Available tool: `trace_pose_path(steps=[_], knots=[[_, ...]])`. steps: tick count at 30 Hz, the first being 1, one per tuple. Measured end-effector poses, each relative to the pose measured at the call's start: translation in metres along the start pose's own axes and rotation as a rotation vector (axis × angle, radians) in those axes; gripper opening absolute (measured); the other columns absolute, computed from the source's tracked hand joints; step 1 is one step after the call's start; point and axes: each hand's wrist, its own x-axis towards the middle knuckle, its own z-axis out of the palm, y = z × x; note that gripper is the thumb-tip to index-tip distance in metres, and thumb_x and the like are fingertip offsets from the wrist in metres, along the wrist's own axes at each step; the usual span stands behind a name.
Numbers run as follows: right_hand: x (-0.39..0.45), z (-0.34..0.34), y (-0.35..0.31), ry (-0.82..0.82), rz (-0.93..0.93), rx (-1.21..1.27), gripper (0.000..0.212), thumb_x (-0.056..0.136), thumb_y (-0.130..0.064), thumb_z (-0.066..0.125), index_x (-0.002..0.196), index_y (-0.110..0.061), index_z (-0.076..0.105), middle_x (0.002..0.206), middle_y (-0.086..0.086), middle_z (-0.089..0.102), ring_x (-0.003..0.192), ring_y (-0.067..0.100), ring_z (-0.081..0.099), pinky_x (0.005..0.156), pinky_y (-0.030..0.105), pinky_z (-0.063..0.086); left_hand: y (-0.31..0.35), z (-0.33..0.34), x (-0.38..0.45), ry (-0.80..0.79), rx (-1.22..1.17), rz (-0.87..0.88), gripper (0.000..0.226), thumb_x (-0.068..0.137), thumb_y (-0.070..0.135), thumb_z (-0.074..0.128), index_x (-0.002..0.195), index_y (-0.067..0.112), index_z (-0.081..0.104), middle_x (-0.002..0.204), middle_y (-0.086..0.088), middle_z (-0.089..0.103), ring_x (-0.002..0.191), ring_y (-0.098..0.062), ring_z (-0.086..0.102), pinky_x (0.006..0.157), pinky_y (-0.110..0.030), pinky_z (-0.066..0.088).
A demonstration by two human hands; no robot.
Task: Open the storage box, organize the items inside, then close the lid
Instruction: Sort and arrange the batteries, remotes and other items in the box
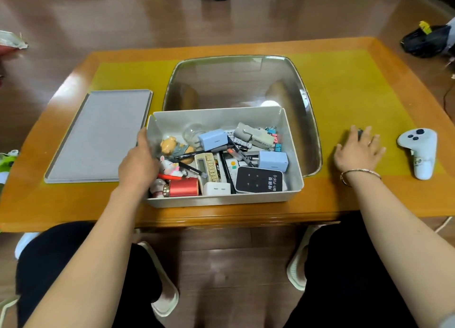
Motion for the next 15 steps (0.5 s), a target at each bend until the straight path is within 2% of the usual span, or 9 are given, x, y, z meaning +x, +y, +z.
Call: trace_pose_path(steps=[3, 5, 7, 9, 12, 15], knots=[[0.007, 0.004, 0.004, -0.075, 0.073, 0.035, 0.062, 0.096, -0.031, 0.042, 0.150, -0.017, 0.014, 0.158, 0.011, 0.005, 0.144, 0.035, 0.004, 0.113, 0.057, 0.009, 0.000, 0.000, 0.000, -0.005, -0.003, -0.003, 0.065, 0.090, 0.003, 0.049, 0.147, 0.015, 0.022, 0.106, -0.029, 0.060, 0.089, -0.045, 0.056, 0.064, -0.041, 0.035], [0.006, 0.005, 0.003, -0.016, 0.022, 0.057, 0.055, 0.095, -0.024, 0.045, 0.145, -0.014, 0.025, 0.152, 0.015, 0.020, 0.138, 0.037, 0.018, 0.108, 0.057, 0.024, 0.000, 0.001, 0.001, -0.004, -0.003, -0.007, 0.066, 0.089, 0.002, 0.050, 0.147, 0.016, 0.022, 0.105, -0.029, 0.061, 0.088, -0.045, 0.057, 0.063, -0.041, 0.036], [0.002, 0.005, -0.002, 0.065, -0.064, 0.058, 0.044, 0.091, -0.012, 0.048, 0.134, -0.012, 0.041, 0.138, 0.019, 0.036, 0.126, 0.040, 0.033, 0.096, 0.053, 0.036, -0.001, 0.002, 0.002, -0.003, 0.003, -0.008, 0.067, 0.088, 0.001, 0.051, 0.146, 0.017, 0.022, 0.105, -0.029, 0.061, 0.087, -0.045, 0.057, 0.062, -0.041, 0.037], [-0.005, 0.007, -0.008, 0.111, -0.130, 0.046, 0.034, 0.088, -0.007, 0.049, 0.123, -0.010, 0.050, 0.126, 0.021, 0.044, 0.116, 0.040, 0.041, 0.088, 0.049, 0.040, -0.002, 0.003, 0.003, -0.005, 0.001, -0.004, 0.068, 0.088, 0.001, 0.052, 0.146, 0.017, 0.021, 0.105, -0.029, 0.061, 0.087, -0.045, 0.057, 0.063, -0.041, 0.038], [-0.008, 0.007, -0.013, 0.124, -0.194, 0.085, 0.024, 0.088, -0.009, 0.055, 0.111, -0.006, 0.053, 0.115, 0.025, 0.051, 0.108, 0.042, 0.047, 0.085, 0.047, 0.042, -0.002, 0.003, 0.003, -0.008, 0.001, -0.003, 0.069, 0.087, 0.000, 0.051, 0.147, 0.016, 0.021, 0.104, -0.030, 0.060, 0.088, -0.046, 0.057, 0.064, -0.041, 0.038], [-0.007, 0.006, -0.013, 0.122, -0.222, 0.133, 0.029, 0.086, -0.006, 0.059, 0.113, -0.003, 0.050, 0.110, 0.027, 0.057, 0.104, 0.044, 0.051, 0.082, 0.046, 0.044, -0.003, 0.003, 0.004, -0.007, -0.001, -0.004, 0.069, 0.087, 0.000, 0.050, 0.147, 0.017, 0.020, 0.103, -0.029, 0.061, 0.086, -0.045, 0.057, 0.063, -0.041, 0.040]])
